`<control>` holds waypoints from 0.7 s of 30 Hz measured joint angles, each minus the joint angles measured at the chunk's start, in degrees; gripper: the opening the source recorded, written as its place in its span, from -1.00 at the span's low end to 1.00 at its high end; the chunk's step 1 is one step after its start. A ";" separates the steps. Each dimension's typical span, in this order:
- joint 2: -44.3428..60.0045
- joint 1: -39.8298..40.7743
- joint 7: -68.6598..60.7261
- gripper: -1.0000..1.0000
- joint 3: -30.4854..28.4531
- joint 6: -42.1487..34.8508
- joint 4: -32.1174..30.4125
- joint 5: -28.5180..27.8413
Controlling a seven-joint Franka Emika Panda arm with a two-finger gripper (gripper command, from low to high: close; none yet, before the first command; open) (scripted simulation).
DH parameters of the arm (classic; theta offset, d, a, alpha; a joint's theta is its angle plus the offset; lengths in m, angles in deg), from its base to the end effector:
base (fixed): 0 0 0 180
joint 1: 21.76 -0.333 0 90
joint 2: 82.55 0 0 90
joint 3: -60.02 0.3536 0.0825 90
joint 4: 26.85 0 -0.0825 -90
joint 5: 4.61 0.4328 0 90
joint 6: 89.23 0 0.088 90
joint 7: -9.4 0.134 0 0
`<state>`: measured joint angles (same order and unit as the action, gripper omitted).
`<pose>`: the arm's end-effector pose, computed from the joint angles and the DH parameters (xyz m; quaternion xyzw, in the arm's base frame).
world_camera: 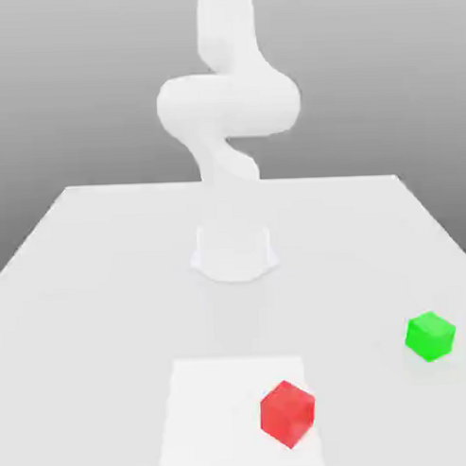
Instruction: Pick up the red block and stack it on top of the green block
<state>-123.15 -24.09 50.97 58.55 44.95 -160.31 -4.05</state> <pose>0.4235 0.0036 0.6733 -0.8765 0.3273 -0.3239 0.1401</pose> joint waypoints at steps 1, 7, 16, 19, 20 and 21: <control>2.26 -0.96 -1.87 0.00 -0.59 1.03 -0.72 0.28; 14.95 -5.69 -12.57 0.00 -3.27 6.79 -4.76 2.17; 33.68 -10.20 -27.92 0.00 -4.50 15.32 -10.73 4.30; 39.83 -11.23 -32.18 0.00 -4.20 18.21 -12.74 3.83; 41.85 -11.52 -33.40 0.00 -4.14 19.17 -13.41 3.39; 43.87 -11.56 -34.53 0.00 -4.09 20.15 -14.09 2.82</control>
<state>-79.28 -35.65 16.44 54.45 65.09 -174.39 -1.23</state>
